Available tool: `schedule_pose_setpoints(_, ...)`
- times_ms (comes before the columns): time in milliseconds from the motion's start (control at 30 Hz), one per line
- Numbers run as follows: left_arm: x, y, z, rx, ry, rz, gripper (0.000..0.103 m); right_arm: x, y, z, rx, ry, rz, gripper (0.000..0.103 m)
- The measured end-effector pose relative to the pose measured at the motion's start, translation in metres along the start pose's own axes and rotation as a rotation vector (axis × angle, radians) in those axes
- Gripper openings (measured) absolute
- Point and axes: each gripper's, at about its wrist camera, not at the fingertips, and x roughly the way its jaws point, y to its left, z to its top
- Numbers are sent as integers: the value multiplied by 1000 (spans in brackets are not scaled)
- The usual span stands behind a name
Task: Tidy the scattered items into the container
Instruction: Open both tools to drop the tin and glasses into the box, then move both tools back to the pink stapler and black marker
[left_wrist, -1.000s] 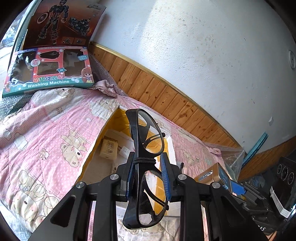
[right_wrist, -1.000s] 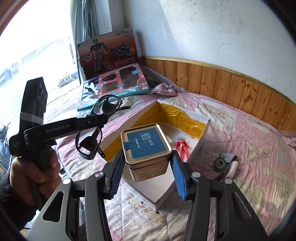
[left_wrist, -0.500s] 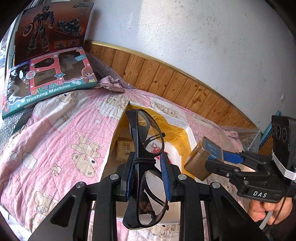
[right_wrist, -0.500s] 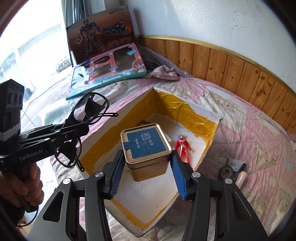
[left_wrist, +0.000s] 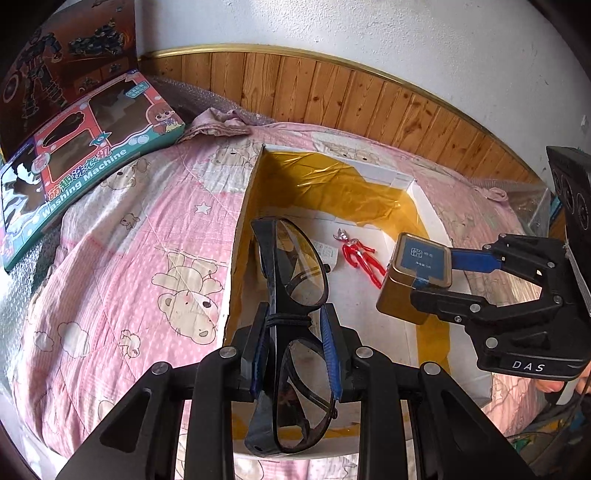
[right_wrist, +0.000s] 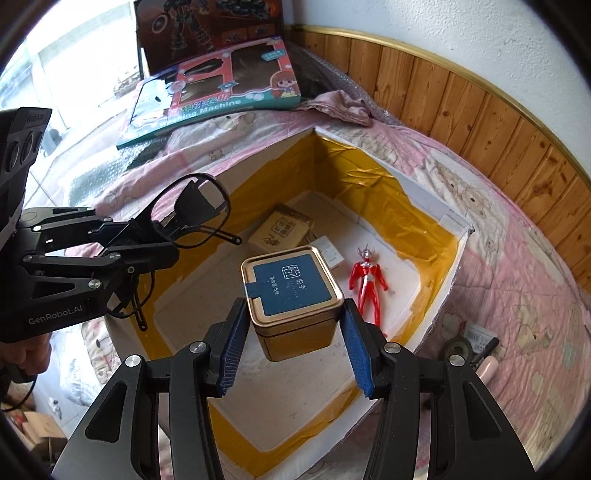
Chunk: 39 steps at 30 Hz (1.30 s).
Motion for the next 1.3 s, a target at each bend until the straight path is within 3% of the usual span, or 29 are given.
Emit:
schedule_pose_setpoints(67,2,4,0,-24,16,0,30,5,-1,-1,-1,14,13,54)
schedule_pose_setpoints(167,-7,12,-2,-60,-8,21,60,4,-3,-5,15,-1,9,54)
schedule_pose_setpoints(433,-33,21,-2,-123,-66,-20,60,-15,-8,-9,103,-74,91,54)
schedule_pose_setpoints(1067,-45,-11,-11,-138,-59,-31,60,-42,5,-41,205,-146,192,53)
schedule_pose_setpoints(1300,-60,-34,-24,-131,-70,-28,60,-62,5,-61,262,-182,215,46)
